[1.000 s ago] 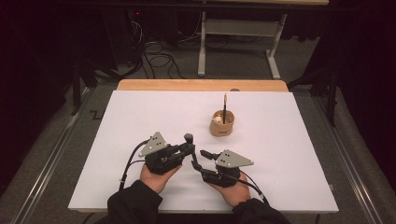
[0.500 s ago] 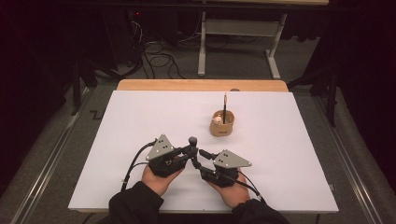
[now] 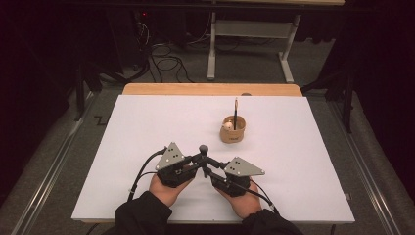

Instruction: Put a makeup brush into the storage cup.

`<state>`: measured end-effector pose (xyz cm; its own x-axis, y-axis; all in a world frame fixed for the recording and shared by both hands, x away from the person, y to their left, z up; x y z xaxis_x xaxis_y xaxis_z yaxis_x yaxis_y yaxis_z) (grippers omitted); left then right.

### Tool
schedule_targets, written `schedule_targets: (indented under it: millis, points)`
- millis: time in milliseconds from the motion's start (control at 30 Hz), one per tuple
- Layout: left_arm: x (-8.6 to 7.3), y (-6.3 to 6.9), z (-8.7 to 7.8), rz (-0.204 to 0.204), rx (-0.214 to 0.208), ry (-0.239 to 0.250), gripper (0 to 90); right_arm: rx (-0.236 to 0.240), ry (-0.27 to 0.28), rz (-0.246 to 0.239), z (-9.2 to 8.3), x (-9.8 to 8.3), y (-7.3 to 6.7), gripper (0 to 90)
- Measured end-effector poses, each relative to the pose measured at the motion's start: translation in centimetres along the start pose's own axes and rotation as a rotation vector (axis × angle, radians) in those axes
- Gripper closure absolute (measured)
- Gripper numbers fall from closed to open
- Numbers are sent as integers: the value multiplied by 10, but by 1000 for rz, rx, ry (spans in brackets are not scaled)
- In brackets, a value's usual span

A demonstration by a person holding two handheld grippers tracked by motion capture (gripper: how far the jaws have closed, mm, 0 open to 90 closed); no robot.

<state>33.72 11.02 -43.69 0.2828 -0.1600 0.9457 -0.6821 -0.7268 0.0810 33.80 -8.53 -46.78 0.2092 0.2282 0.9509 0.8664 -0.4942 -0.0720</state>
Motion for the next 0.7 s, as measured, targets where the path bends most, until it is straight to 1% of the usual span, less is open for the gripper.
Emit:
schedule_targets:
  millis: [133,267,500,700]
  points:
    - [0,0,0,-1,-1,0,785,13,6,-1,0,0,-1,736]
    - [0,0,0,-3,-4,0,785,15,3,4,0,0,-1,762]
    - [0,0,1,-4,-6,-1,785,17,3,11,0,0,0,792]
    - [0,-1,1,-13,-8,1,784,14,3,10,0,0,0,797]
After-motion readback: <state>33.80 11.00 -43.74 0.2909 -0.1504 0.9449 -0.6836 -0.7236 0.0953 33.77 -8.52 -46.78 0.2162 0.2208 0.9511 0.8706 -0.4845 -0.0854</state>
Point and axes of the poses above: each handheld gripper's, and its own axes: z roughly forward along the jaws, x roughly out of its top, y roughly to its right, the point moved 1 cm from there along z, roughly forward along the jaws, and after that the axes turned 8 degrees about x, right-handed, at the moved point
